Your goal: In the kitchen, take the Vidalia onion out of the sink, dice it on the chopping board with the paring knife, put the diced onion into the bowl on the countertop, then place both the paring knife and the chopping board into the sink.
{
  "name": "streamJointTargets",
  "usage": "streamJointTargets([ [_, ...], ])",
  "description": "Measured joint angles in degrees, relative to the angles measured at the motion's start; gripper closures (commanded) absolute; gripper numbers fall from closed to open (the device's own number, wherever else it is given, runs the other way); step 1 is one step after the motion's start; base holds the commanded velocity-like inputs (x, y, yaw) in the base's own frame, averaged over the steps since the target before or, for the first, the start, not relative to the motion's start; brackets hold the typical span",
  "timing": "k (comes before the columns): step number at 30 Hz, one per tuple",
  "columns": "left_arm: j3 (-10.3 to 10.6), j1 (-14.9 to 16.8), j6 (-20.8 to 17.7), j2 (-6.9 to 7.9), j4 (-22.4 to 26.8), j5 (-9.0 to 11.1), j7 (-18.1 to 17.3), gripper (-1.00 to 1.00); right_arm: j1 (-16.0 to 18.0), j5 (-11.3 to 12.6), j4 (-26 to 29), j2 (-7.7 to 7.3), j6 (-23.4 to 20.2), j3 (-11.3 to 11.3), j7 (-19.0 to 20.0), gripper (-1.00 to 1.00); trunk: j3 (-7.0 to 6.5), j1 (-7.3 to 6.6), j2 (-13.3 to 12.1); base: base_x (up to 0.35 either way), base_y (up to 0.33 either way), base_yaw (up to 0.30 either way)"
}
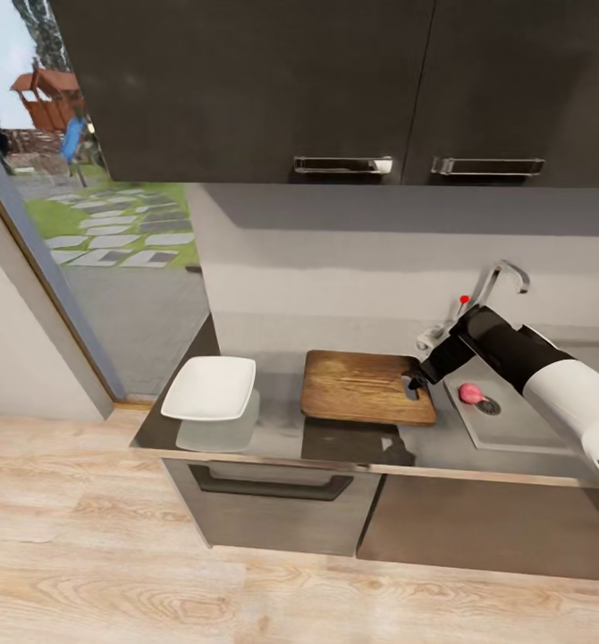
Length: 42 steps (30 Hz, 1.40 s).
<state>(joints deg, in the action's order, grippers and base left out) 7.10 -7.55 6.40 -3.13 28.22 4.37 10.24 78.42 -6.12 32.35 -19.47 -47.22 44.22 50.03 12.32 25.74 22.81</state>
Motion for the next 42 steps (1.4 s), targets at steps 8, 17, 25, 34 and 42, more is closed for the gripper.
streamJointTargets([
  [8,0.0,0.0,0.0,0.00,0.0,0.0,0.0,-1.00,0.0,-0.1,-5.5,0.22,4.7,0.2,0.1,1.00,0.01,0.00,0.0,0.098,0.000,0.000],
  [17,0.0,0.0,0.0,0.00,0.0,0.0,0.0,-1.00,0.0,0.1,-6.9,0.34,6.0,0.1,0.1,1.00,0.00,0.00,0.0,0.094,0.000,0.000],
  [25,0.0,0.0,0.0,0.00,0.0,0.0,0.0,-1.00,0.0,0.2,-8.6,0.40,9.6,0.3,1.5,1.00,0.01,0.00,0.0,0.093,0.000,0.000],
  [34,0.0,0.0,0.0,0.00,0.0,0.0,0.0,-1.00,0.0,0.1,-11.6,0.34,14.3,0.3,4.3,1.00,0.00,0.00,0.0,0.093,0.000,0.000],
  [42,0.0,0.0,0.0,0.00,0.0,0.0,0.0,-1.00,-0.1,-0.1,-12.2,0.25,15.1,0.2,4.4,1.00,0.00,0.00,0.0,0.084,0.000,0.000],
])
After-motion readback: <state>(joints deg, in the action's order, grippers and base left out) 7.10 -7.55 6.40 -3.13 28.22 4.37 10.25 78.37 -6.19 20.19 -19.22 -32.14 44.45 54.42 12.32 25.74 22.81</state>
